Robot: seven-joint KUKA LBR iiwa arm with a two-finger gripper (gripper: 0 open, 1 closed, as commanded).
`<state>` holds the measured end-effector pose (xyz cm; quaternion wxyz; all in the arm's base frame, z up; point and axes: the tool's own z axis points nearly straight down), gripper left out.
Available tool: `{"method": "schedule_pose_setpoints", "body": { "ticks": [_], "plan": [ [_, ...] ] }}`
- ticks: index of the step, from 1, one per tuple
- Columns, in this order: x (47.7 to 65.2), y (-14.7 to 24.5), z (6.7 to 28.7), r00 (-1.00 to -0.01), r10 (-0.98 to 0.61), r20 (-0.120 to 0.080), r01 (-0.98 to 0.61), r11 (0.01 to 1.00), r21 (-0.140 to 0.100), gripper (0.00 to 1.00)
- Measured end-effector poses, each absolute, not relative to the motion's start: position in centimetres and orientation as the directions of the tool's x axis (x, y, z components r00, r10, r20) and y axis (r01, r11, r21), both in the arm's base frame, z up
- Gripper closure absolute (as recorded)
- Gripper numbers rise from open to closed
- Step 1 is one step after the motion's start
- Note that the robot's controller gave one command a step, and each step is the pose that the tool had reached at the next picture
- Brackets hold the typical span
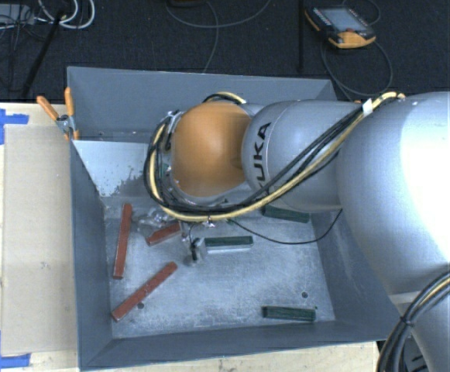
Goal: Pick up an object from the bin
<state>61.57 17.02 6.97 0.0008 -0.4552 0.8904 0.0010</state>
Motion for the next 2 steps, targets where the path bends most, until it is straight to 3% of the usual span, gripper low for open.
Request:
{"method": "schedule_pose_setpoints", "body": {
  "ticks": [1, 2],
  "plan": [
    [61.7, 17.0, 7.3, -0.591, -0.806, -0.005, -0.806, 0.591, 0.002, 1.00],
    [59.2, 10.9, 21.7, -0.527, -0.850, -0.006, -0.850, 0.527, -0.007, 1.00]
  ]
}}
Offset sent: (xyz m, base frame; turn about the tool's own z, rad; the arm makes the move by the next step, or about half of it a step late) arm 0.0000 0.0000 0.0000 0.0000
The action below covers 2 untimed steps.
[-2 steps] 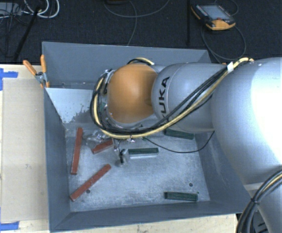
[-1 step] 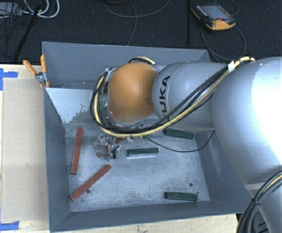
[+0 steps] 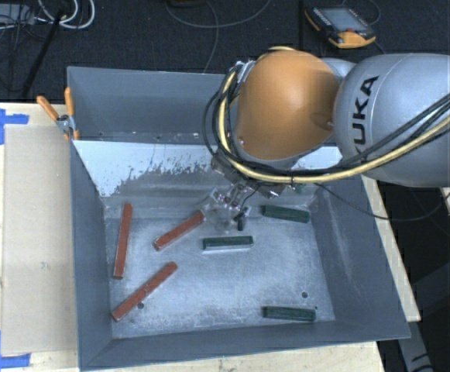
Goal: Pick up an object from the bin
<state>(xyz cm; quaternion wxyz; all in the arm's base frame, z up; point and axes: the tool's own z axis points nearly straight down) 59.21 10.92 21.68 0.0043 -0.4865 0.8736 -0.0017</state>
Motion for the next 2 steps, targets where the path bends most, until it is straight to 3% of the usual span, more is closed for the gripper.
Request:
{"method": "schedule_pose_setpoints", "body": {
  "ticks": [1, 2],
  "plan": [
    [59.1, 11.1, 21.2, -0.527, -0.850, -0.002, -0.850, 0.527, 0.000, 0.00],
    [61.6, 14.5, 12.0, -0.402, -0.916, 0.001, -0.916, 0.402, 0.006, 0.00]
  ]
}}
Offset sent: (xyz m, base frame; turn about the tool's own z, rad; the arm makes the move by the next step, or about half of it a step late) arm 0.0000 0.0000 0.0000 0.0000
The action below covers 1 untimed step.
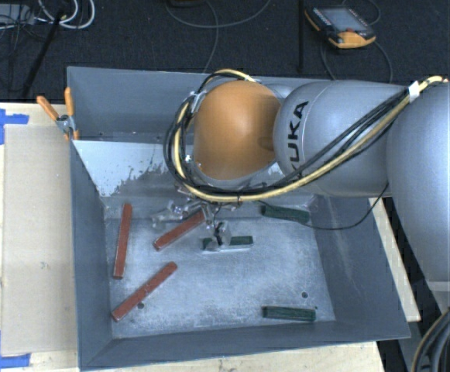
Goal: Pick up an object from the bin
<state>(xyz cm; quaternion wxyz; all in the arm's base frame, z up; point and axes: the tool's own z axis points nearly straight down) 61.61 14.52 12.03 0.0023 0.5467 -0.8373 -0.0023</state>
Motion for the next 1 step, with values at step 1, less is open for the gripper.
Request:
{"method": "schedule_pose_setpoints", "body": {
  "ticks": [1],
  "plan": [
    [62.09, 16.81, 6.63, -0.359, -0.933, 0.000, -0.933, 0.359, 0.005, 0.00]
  ]
}}
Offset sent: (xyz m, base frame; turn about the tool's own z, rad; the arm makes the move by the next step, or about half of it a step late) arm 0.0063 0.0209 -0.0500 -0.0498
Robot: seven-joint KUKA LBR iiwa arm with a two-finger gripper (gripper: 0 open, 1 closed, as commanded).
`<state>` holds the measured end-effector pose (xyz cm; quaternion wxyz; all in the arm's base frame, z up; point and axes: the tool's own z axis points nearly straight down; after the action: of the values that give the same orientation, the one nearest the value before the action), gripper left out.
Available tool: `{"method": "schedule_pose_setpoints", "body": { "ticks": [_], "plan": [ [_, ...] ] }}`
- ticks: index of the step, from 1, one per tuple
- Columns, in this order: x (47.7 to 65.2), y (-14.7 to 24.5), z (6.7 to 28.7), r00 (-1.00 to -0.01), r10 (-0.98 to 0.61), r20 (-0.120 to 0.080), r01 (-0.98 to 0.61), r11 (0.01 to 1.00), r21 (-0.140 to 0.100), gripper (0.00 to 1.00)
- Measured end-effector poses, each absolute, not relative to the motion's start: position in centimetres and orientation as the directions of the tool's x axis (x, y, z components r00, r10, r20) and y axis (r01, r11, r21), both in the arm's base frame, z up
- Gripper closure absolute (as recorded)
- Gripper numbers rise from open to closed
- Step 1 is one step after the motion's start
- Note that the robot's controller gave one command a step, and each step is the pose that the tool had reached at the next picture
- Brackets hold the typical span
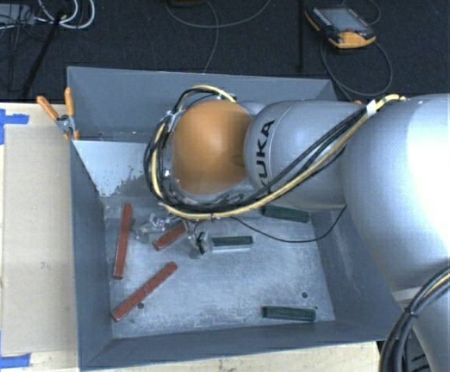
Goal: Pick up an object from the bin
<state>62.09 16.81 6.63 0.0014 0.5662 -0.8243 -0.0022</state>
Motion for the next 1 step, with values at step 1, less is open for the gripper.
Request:
{"method": "schedule_pose_setpoints", "body": {
  "ticks": [1],
  "plan": [
    [62.23, 16.68, 7.01, -0.363, -0.932, -0.002, -0.932, 0.363, 0.002, 1.00]
  ]
}}
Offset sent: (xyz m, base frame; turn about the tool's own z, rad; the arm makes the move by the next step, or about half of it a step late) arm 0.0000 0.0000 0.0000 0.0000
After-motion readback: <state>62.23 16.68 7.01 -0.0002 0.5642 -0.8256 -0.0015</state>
